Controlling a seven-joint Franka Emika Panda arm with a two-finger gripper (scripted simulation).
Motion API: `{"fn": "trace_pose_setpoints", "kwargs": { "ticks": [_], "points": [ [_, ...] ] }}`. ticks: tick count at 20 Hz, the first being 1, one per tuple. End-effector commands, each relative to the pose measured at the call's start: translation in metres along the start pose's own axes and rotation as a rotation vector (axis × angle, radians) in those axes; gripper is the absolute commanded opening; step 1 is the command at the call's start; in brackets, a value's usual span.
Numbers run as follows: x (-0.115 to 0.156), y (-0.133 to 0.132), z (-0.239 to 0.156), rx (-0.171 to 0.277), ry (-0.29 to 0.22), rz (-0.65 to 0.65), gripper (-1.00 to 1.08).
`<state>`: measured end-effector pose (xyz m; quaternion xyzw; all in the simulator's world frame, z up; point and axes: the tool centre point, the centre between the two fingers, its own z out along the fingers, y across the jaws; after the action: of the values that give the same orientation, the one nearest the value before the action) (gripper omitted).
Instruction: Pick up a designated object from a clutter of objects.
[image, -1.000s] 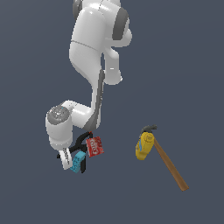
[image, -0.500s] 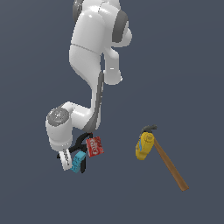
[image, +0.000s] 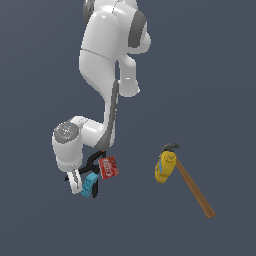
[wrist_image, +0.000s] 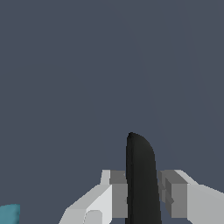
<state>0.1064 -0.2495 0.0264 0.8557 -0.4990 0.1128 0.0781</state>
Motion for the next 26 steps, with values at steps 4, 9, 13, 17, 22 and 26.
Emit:
{"fn": "trace_pose_setpoints", "kwargs": {
  "ticks": [4,9,13,17,22,26],
  "points": [
    [-0.001,0.004,-0.015,0.001,0.0,0.0,-1.0],
    [-0.002,0.011,-0.041,0.002,-0.001,0.0,-1.0],
    [-0.004,0.019,-0.07,0.002,-0.002,0.0,-1.0],
    [-0.005,0.028,-0.105,0.002,-0.003,0.001,-1.0],
    [-0.007,0.041,-0.151,0.003,-0.005,0.001,-1.0],
    [-0.008,0.051,-0.189,0.002,-0.005,0.001,-1.0]
  ]
}}
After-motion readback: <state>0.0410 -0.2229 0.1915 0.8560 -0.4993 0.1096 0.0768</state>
